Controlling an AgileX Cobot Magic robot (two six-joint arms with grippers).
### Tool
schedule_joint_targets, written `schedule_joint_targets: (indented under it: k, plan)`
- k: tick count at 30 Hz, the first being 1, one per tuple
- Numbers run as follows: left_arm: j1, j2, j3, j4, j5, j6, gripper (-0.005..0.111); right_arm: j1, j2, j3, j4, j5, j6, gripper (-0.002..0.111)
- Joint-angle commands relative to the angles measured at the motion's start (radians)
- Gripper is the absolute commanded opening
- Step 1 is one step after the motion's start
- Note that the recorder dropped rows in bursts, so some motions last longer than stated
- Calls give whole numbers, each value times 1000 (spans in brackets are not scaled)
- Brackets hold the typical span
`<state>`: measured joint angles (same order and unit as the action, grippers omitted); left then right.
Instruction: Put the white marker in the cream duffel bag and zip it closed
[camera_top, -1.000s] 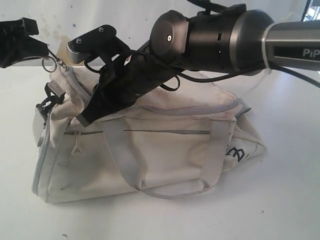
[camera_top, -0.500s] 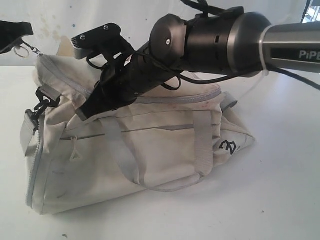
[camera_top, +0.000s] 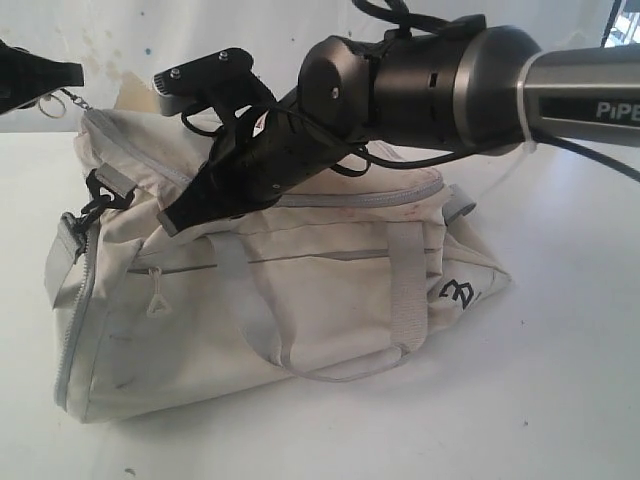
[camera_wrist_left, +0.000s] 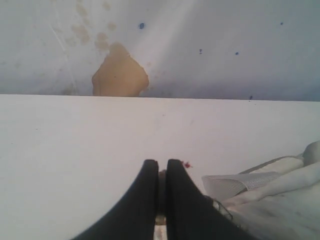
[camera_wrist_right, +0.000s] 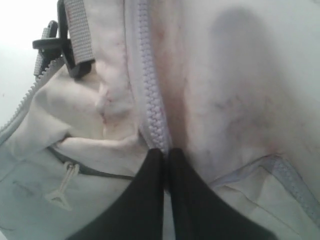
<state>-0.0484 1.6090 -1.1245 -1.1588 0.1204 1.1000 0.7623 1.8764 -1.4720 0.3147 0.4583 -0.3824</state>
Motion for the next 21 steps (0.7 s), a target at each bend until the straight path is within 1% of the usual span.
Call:
schedule_joint_targets:
  k: [1,3,5,8,11,14,16,21]
  plan:
    - [16,-4,-15,5,-57,-1,2,-5,0,9,-24,5,32,0]
    - [16,-4,-15,5,-50,-1,11,-5,0,9,-21,5,32,2]
    - [16,-4,-15,5,-50,-1,24,-5,0,9,-21,5,32,6]
    - [16,-4,-15,5,-53,-1,43,-5,0,9,-21,1,32,18]
    - [16,-5,-15,5,-53,-1,57,-5,0,9,-13,-8,32,30]
    - [16,-17,-15,5,-40,-1,66,-5,-4,5,-12,-11,81,40]
    - [16,-29,-15,5,-40,-9,67,-5,-10,4,-12,-8,143,43]
    - [16,-92,-15,5,-11,-76,67,-5,-40,2,-24,39,261,45]
